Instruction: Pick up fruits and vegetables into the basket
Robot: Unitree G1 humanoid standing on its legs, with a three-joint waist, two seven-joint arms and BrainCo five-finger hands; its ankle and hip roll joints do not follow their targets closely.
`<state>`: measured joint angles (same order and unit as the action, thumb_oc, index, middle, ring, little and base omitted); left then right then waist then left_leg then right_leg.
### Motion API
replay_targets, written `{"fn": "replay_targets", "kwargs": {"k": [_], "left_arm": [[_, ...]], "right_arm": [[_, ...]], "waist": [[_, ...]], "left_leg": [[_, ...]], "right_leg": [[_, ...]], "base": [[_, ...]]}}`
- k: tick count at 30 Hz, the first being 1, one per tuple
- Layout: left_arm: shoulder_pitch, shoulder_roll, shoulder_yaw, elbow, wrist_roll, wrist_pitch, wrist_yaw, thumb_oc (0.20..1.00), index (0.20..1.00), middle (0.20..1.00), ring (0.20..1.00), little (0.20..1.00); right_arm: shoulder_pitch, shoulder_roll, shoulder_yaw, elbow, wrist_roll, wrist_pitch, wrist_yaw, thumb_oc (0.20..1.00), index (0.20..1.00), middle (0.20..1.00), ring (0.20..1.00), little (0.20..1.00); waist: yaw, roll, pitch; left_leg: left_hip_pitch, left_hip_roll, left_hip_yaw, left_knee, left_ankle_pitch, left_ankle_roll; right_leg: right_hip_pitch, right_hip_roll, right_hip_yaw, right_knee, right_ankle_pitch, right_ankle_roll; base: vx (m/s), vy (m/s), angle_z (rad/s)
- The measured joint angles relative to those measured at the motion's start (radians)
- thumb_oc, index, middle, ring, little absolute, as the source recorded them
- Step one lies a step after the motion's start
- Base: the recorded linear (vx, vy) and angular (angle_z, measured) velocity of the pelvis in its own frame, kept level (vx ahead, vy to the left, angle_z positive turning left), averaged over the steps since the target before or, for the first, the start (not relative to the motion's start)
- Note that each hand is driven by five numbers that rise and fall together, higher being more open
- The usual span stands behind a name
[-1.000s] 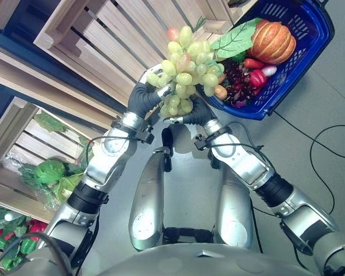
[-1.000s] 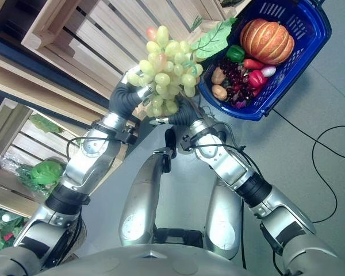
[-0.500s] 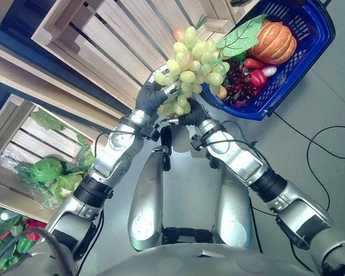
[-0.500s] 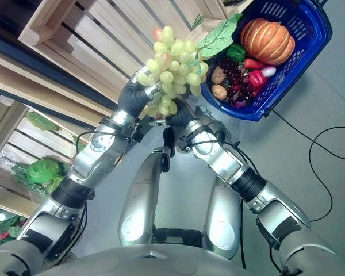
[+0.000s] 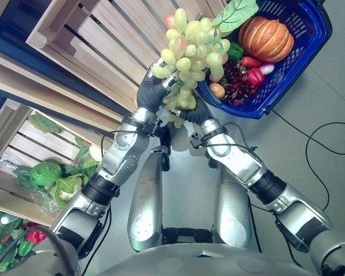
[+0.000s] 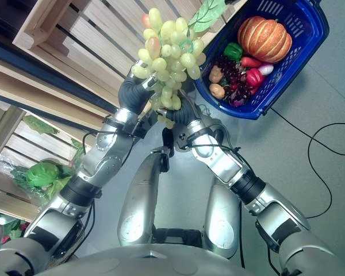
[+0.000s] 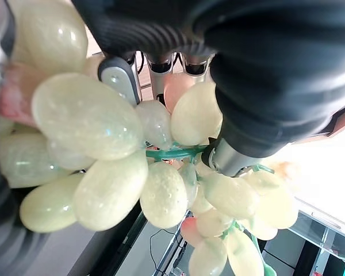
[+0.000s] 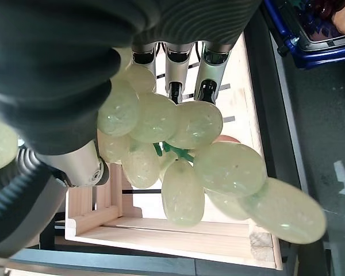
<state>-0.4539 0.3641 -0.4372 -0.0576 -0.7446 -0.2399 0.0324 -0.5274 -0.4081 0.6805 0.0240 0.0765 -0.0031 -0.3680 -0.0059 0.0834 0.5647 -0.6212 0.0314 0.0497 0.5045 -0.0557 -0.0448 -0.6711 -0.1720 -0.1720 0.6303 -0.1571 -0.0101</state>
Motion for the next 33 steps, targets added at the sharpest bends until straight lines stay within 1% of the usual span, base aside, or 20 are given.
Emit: {"fn": "replay_targets", "kwargs": {"k": [1, 2, 4, 7, 8, 9, 10, 11, 13, 15, 18, 20, 23, 24, 25, 26, 27, 28, 32, 33], "left_arm": [[0.001, 0.002, 0.001, 0.0, 0.02, 0.003, -0.016, 1.0, 1.0, 1.0, 1.0, 1.0], [0.0, 0.004, 0.0, 0.0, 0.037, 0.003, -0.026, 1.0, 1.0, 1.0, 1.0, 1.0], [-0.009, 0.013, 0.002, -0.002, 0.098, 0.034, -0.073, 1.0, 1.0, 1.0, 1.0, 1.0], [-0.038, 0.05, -0.008, -0.003, 0.219, 0.05, -0.09, 1.0, 1.0, 1.0, 1.0, 1.0], [-0.052, 0.065, -0.011, -0.006, 0.285, 0.048, -0.078, 1.0, 1.0, 1.0, 1.0, 1.0], [-0.068, 0.077, -0.018, -0.01, 0.377, 0.039, -0.043, 1.0, 1.0, 1.0, 1.0, 1.0], [-0.074, 0.083, -0.02, -0.013, 0.414, 0.037, -0.028, 1.0, 1.0, 1.0, 1.0, 1.0], [-0.1, 0.099, -0.026, -0.03, 0.542, 0.028, 0.029, 1.0, 1.0, 1.0, 1.0, 1.0], [-0.106, 0.121, -0.018, -0.047, 0.628, 0.016, 0.077, 1.0, 1.0, 1.0, 1.0, 1.0], [-0.09, 0.125, 0.006, -0.05, 0.662, 0.007, 0.089, 1.0, 1.0, 1.0, 1.0, 1.0], [-0.017, 0.133, 0.097, -0.085, 0.657, -0.012, 0.086, 1.0, 1.0, 1.0, 1.0, 1.0], [0.018, 0.139, 0.137, -0.091, 0.638, -0.029, 0.066, 1.0, 1.0, 1.0, 1.0, 1.0], [0.039, 0.146, 0.153, -0.091, 0.573, -0.024, 0.019, 1.0, 1.0, 1.0, 1.0, 1.0], [0.049, 0.154, 0.159, -0.088, 0.531, -0.004, -0.026, 1.0, 1.0, 1.0, 1.0, 1.0], [0.049, 0.154, 0.159, -0.088, 0.531, -0.004, -0.026, 1.0, 1.0, 1.0, 1.0, 1.0], [0.07, 0.158, 0.158, -0.084, 0.497, 0.043, -0.069, 1.0, 1.0, 1.0, 1.0, 1.0], [0.09, 0.158, 0.156, -0.079, 0.481, 0.07, -0.088, 1.0, 1.0, 1.0, 1.0, 1.0], [0.1, 0.161, 0.155, -0.077, 0.469, 0.088, -0.099, 1.0, 1.0, 1.0, 1.0, 1.0], [0.149, 0.181, 0.132, -0.017, 0.434, 0.205, -0.177, 1.0, 1.0, 1.0, 1.0, 1.0], [0.152, 0.193, 0.117, -0.002, 0.427, 0.223, -0.194, 1.0, 1.0, 1.0, 1.0, 1.0]], "right_arm": [[0.009, 0.0, -0.004, 0.0, 0.001, -0.013, 0.003, 0.2, 0.2, 0.2, 0.2, 0.2], [0.012, 0.0, -0.007, 0.0, 0.001, -0.019, 0.005, 0.2, 0.2, 0.2, 0.2, 0.2], [0.024, -0.007, -0.026, 0.002, 0.002, -0.032, 0.013, 0.2, 0.2, 0.2, 0.2, 0.2], [0.027, -0.023, -0.042, 0.011, 0.023, -0.052, 0.029, 0.2, 0.2, 0.2, 0.2, 0.2], [0.027, -0.03, -0.044, 0.012, 0.026, -0.06, 0.031, 0.2, 0.2, 0.2, 0.2, 0.2], [0.026, -0.038, -0.05, 0.012, 0.047, -0.072, 0.042, 0.2, 0.2, 0.2, 0.2, 0.2], [0.025, -0.04, -0.053, 0.012, 0.057, -0.079, 0.047, 0.2, 0.2, 0.2, 0.2, 0.2], [0.024, -0.042, -0.08, 0.012, 0.095, -0.099, 0.059, 0.2, 0.2, 0.2, 0.2, 0.2], [0.024, -0.043, -0.125, 0.012, 0.14, -0.115, 0.073, 0.2, 0.2, 0.2, 0.2, 0.2], [0.028, -0.053, -0.17, 0.006, 0.155, -0.142, 0.09, 0.2, 0.2, 0.2, 0.2, 0.2], [0.07, -0.054, -0.27, -0.034, 0.196, -0.192, 0.124, 0.2, 0.2, 0.2, 0.2, 0.2], [0.093, -0.062, -0.33, -0.04, 0.201, -0.22, 0.146, 0.2, 0.2, 0.2, 0.2, 0.2], [0.102, -0.084, -0.387, -0.041, 0.228, -0.246, 0.173, 0.2, 0.2, 0.2, 0.2, 0.2], [0.102, -0.092, -0.422, -0.04, 0.265, -0.258, 0.188, 0.2, 0.2, 0.2, 0.2, 0.2], [0.102, -0.092, -0.422, -0.04, 0.265, -0.258, 0.188, 0.2, 0.2, 0.2, 0.2, 0.2], [0.105, -0.1, -0.455, -0.029, 0.303, -0.261, 0.205, 0.2, 0.2, 0.2, 0.2, 0.2], [0.114, -0.107, -0.475, -0.014, 0.324, -0.262, 0.218, 0.2, 0.2, 0.2, 0.2, 0.2], [0.12, -0.114, -0.486, -0.005, 0.346, -0.264, 0.23, 0.2, 0.2, 0.2, 0.2, 0.2], [0.121, -0.161, -0.532, 0.083, 0.536, -0.258, 0.31, 0.2, 0.2, 0.2, 0.2, 0.2], [0.114, -0.173, -0.542, 0.11, 0.577, -0.257, 0.327, 0.2, 0.2, 0.2, 0.2, 0.2]], "waist": [[0.0, 0.0, 0.0], [0.0, 0.0, 0.0], [-0.001, 0.0, 0.0], [-0.005, 0.0, 0.0], [-0.004, 0.0, 0.0], [-0.003, 0.0, 0.0], [-0.002, 0.0, 0.0], [-0.007, 0.0, 0.0], [-0.014, 0.0, 0.0], [-0.02, 0.0, 0.0], [-0.018, 0.001, 0.0], [-0.016, 0.001, 0.0], [-0.016, 0.001, 0.0], [-0.016, 0.001, 0.0], [-0.016, 0.001, 0.0], [-0.017, 0.001, 0.0], [-0.017, 0.002, 0.0], [-0.019, 0.003, 0.0], [-0.016, 0.004, 0.0], [-0.012, 0.004, 0.001]], "left_leg": [[0.002, 0.0, 0.001, -0.001, 0.0, 0.0], [0.002, 0.0, 0.002, -0.002, 0.0, 0.0], [0.004, 0.0, 0.004, -0.002, 0.0, 0.0], [0.008, 0.0, 0.012, -0.003, 0.001, 0.001], [0.013, -0.001, 0.016, -0.004, 0.001, 0.001], [0.017, -0.001, 0.021, -0.004, 0.001, 0.001], [0.018, 0.0, 0.022, -0.005, 0.001, 0.001], [0.017, 0.0, 0.023, -0.004, 0.001, 0.001], [0.018, 0.001, 0.023, -0.004, 0.001, 0.001], [0.017, 0.001, 0.024, -0.004, 0.001, 0.001], [0.016, 0.001, 0.024, -0.004, 0.002, 0.0], [0.016, 0.0, 0.025, -0.004, 0.002, 0.001], [0.005, 0.0, 0.027, -0.003, 0.002, 0.002], [-0.013, 0.0, 0.027, 0.0, 0.004, 0.003], [-0.013, 0.0, 0.027, 0.0, 0.004, 0.003], [-0.024, 0.001, 0.028, 0.008, 0.004, 0.002], [-0.029, 0.002, 0.029, 0.012, 0.004, 0.0], [-0.028, 0.003, 0.032, 0.017, -0.003, 0.003], [-0.049, 0.004, 0.028, 0.029, -0.003, 0.0], [-0.059, 0.003, 0.026, 0.03, -0.003, -0.001]], "right_leg": [[0.0, 0.0, 0.001, 0.0, 0.0, 0.0], [0.0, 0.0, 0.001, 0.001, 0.0, 0.0], [0.0, -0.001, 0.002, 0.002, 0.0, 0.0], [0.0, -0.003, 0.008, 0.002, 0.0, 0.0], [0.0, -0.003, 0.012, 0.004, 0.0, 0.0], [0.0, -0.002, 0.017, 0.007, 0.0, 0.0], [0.0, -0.002, 0.018, 0.008, 0.0, 0.0], [-0.001, -0.002, 0.019, 0.016, -0.001, 0.0], [-0.002, -0.002, 0.019, 0.016, -0.001, 0.0], [-0.004, -0.002, 0.02, 0.017, -0.001, 0.0], [-0.006, -0.003, 0.02, 0.016, -0.001, 0.0], [-0.007, -0.005, 0.02, 0.017, -0.001, 0.0], [-0.019, -0.007, 0.021, 0.02, -0.004, 0.005], [-0.037, -0.008, 0.021, 0.026, -0.004, 0.005], [-0.037, -0.008, 0.021, 0.026, -0.004, 0.005], [-0.05, -0.008, 0.022, 0.035, -0.005, 0.004], [-0.052, -0.008, 0.023, 0.04, -0.008, -0.001], [-0.052, -0.01, 0.022, 0.043, -0.017, 0.003], [-0.072, -0.012, 0.018, 0.056, -0.021, 0.002], [-0.08, -0.014, 0.016, 0.062, -0.022, 0.001]], "base": [[0.0, 0.0, 0.0], [0.0, 0.0, 0.0], [0.0, 0.0, 0.0], [0.01, -0.007, -0.02], [0.02, -0.031, -0.09], [0.02, -0.047, -0.08], [0.01, -0.054, -0.05], [0.01, -0.054, -0.02], [0.01, -0.05, -0.01], [0.01, -0.044, -0.01], [0.01, -0.011, 0.0], [0.01, -0.017, 0.0], [0.02, -0.046, 0.0], [0.01, -0.037, 0.01], [0.02, -0.078, 0.01], [0.08, -0.071, -0.01], [0.08, -0.08, 0.0], [0.08, -0.062, 0.05], [0.0, -0.095, 0.03], [0.0, -0.072, 0.05]]}}
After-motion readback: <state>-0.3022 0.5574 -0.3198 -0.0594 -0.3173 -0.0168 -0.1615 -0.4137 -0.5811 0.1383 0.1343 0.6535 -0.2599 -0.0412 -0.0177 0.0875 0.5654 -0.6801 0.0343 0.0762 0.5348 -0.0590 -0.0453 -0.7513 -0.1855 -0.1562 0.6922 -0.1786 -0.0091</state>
